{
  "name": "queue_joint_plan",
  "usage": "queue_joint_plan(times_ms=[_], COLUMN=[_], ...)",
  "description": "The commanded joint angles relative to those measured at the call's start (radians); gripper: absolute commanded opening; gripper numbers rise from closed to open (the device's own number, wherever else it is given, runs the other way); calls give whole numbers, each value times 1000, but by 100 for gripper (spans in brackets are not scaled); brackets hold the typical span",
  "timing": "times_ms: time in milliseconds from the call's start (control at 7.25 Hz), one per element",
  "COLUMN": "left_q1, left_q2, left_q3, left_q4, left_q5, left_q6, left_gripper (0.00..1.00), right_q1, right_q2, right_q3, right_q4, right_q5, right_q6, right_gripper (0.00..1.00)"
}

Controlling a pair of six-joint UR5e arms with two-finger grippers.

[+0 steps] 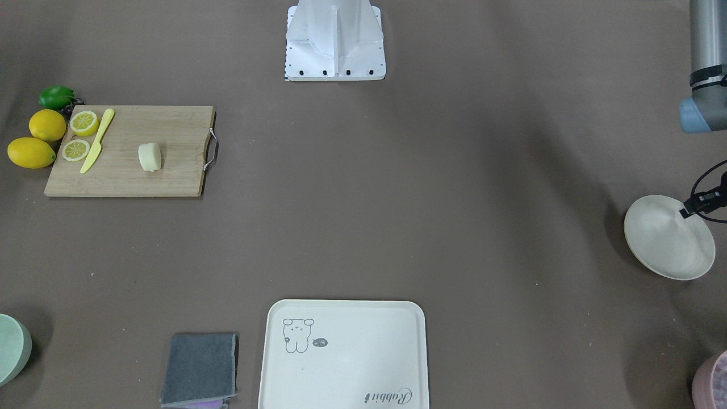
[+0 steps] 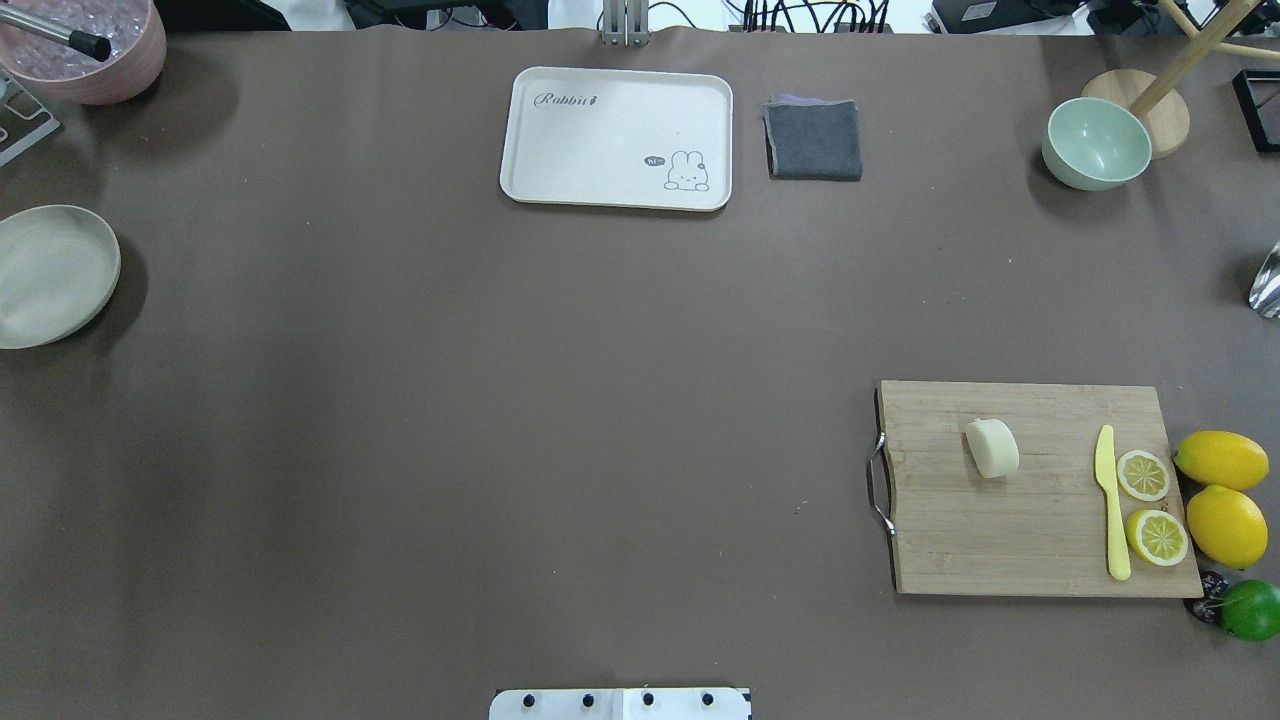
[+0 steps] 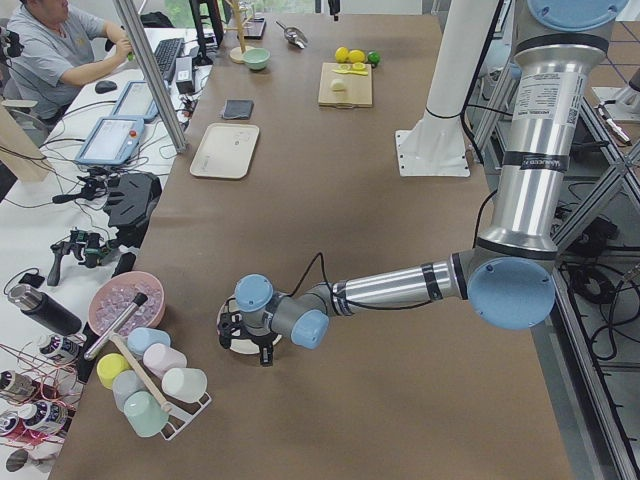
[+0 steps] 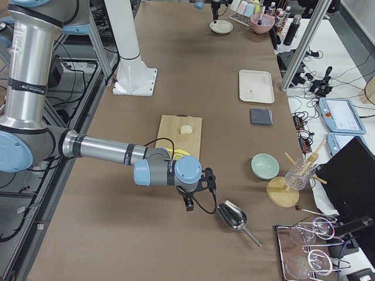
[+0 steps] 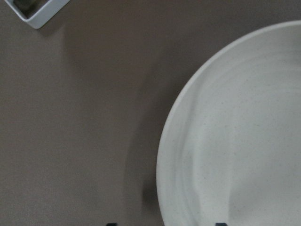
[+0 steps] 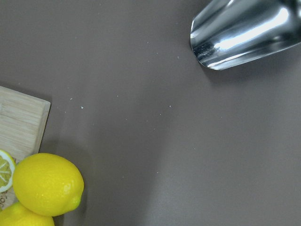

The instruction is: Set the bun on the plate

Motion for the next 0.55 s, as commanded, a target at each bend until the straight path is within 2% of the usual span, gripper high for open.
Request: queue_joint_plan(times_ms=[0,138,276,414], left_q1=[0,0,0,0], left_q2=[1,-2,-2,-2], left_q3=[5,6,5,0], left_q4=[0,0,0,0], left_q5=[-1,-2,-2,-1], left_q6=[-6,-7,-9,-7], left_gripper=[48,39,25,0], right_q1=[0,0,0,0], right_q2=[0,0,0,0], right_q3=[2,3,5,9], right_q4=[1,1,2,2], right_q5=[-2,0,-2,-2], right_q6=[0,0,0,0], right_gripper=[100,100,100,100])
